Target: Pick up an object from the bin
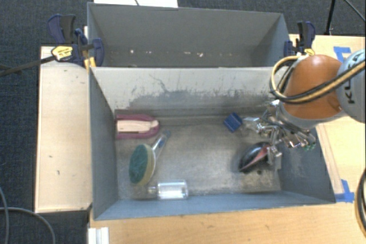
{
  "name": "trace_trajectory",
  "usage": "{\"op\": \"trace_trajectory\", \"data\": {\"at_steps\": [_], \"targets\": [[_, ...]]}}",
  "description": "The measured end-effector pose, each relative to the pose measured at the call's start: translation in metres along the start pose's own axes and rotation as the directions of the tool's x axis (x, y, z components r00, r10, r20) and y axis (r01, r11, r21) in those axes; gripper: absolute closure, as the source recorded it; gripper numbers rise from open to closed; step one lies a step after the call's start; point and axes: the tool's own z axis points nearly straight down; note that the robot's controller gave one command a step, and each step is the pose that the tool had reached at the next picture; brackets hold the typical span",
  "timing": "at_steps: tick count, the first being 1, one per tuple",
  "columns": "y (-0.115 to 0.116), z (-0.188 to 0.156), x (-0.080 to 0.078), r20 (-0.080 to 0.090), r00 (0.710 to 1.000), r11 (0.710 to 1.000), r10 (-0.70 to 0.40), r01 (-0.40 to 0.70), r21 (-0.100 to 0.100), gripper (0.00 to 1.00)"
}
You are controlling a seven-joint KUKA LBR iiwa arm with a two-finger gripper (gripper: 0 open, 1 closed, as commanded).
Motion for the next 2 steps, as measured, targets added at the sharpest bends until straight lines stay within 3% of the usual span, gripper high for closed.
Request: {"op": "trace_trajectory", "data": {"at_steps": [1, 2], "targets": [[0.0, 0.0, -0.001, 0.003, 1.0, 1.0, 0.001, -0.001, 0.0, 1.0], [0.028, -0.146, 0.008, 0.01, 1.0, 1.0, -0.024, 0.024, 0.004, 1.0]]}}
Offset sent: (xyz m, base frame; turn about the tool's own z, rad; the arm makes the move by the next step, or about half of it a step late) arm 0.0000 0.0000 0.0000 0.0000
